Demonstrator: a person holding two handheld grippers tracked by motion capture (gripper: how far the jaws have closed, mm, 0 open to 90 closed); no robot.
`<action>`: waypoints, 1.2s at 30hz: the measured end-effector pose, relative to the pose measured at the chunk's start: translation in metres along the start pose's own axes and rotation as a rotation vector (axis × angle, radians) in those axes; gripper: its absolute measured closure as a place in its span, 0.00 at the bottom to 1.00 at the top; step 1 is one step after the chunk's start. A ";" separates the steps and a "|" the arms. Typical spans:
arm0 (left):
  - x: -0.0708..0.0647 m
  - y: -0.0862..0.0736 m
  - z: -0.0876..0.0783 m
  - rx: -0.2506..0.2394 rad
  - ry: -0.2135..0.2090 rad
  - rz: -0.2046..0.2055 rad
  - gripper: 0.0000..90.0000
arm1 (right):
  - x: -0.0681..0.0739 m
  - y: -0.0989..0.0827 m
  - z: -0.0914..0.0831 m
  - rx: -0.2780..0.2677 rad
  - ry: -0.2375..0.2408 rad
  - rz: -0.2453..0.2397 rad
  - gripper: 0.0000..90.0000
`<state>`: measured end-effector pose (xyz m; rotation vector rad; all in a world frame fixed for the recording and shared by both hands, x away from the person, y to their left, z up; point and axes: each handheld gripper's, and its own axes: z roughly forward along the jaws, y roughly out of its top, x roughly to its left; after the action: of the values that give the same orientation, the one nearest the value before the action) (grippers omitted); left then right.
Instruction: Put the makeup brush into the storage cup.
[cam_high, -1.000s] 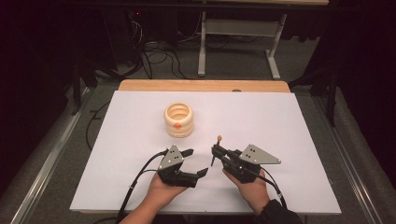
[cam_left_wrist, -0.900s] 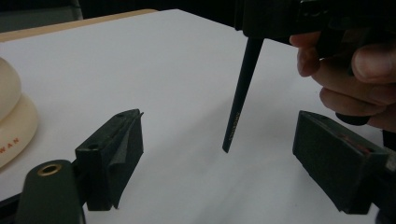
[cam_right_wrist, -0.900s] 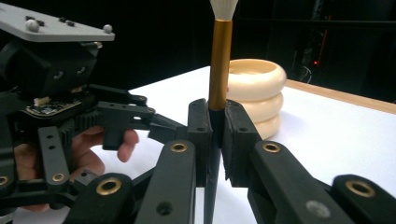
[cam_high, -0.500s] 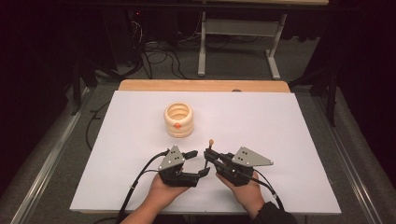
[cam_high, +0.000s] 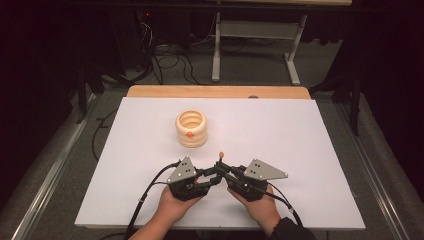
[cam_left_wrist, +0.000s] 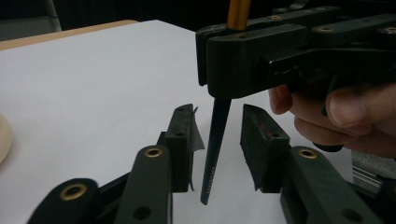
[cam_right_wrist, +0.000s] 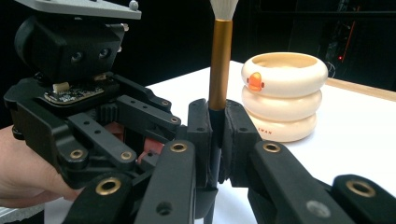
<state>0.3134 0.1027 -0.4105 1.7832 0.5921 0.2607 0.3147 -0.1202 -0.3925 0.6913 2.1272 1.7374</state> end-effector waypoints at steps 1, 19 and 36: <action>0.000 0.000 0.000 -0.002 0.000 0.000 0.76 | 0.000 0.000 0.000 0.002 -0.001 0.000 0.94; 0.000 0.001 -0.002 -0.001 0.001 0.021 0.93 | 0.001 0.000 0.001 0.005 0.006 0.013 0.91; 0.019 0.003 -0.018 -0.026 0.119 0.002 0.93 | -0.007 0.002 -0.004 0.001 -0.011 0.043 0.73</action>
<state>0.3222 0.1268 -0.4048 1.7516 0.6687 0.3761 0.3186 -0.1267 -0.3900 0.7507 2.1203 1.7506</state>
